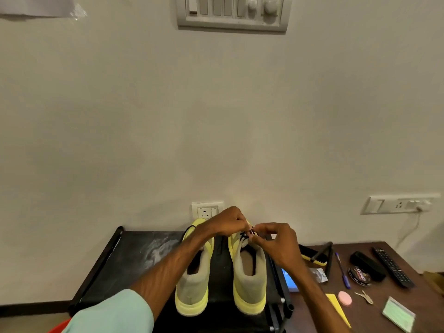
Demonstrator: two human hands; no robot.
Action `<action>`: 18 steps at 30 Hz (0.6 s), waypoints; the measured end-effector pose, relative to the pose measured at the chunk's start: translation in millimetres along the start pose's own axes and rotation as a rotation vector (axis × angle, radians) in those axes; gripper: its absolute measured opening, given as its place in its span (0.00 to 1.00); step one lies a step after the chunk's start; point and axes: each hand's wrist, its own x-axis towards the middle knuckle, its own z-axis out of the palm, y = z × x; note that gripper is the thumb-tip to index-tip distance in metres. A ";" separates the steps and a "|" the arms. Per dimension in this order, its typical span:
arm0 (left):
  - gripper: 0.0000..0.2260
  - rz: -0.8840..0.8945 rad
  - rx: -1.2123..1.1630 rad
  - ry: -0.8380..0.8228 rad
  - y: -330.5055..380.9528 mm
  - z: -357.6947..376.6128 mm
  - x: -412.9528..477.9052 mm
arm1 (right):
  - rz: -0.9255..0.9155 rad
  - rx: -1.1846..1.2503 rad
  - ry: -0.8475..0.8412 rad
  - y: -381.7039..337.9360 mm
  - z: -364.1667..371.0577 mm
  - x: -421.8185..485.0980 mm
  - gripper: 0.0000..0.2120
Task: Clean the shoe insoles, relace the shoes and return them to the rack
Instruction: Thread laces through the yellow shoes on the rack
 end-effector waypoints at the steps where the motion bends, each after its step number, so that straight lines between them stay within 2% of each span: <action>1: 0.10 -0.016 -0.026 0.014 1.0 1.0 -0.7 | 0.010 0.011 0.052 -1.8 2.8 -0.9 0.05; 5: 0.13 -0.054 -0.070 0.089 -0.1 5.3 -2.5 | 0.102 -0.023 0.130 -11.5 18.8 0.2 0.03; 8: 0.16 -0.059 -0.062 0.156 -4.1 9.6 -1.2 | 0.234 -0.018 0.115 -13.7 30.3 8.3 0.07; 11: 0.14 -0.058 -0.061 0.204 -5.5 15.8 1.8 | 0.373 0.013 0.039 -6.8 33.1 14.8 0.10; 14: 0.13 -0.058 -0.067 0.244 -9.5 20.5 5.3 | 0.465 0.274 -0.085 -9.7 18.8 9.9 0.10; 16: 0.11 -0.085 -0.088 0.265 -13.5 20.6 7.1 | 0.463 0.464 -0.007 -18.5 -1.9 8.4 0.09; 18: 0.12 -0.121 -0.114 0.266 -16.9 20.2 8.6 | 0.408 0.576 0.193 -29.7 -28.8 12.8 0.12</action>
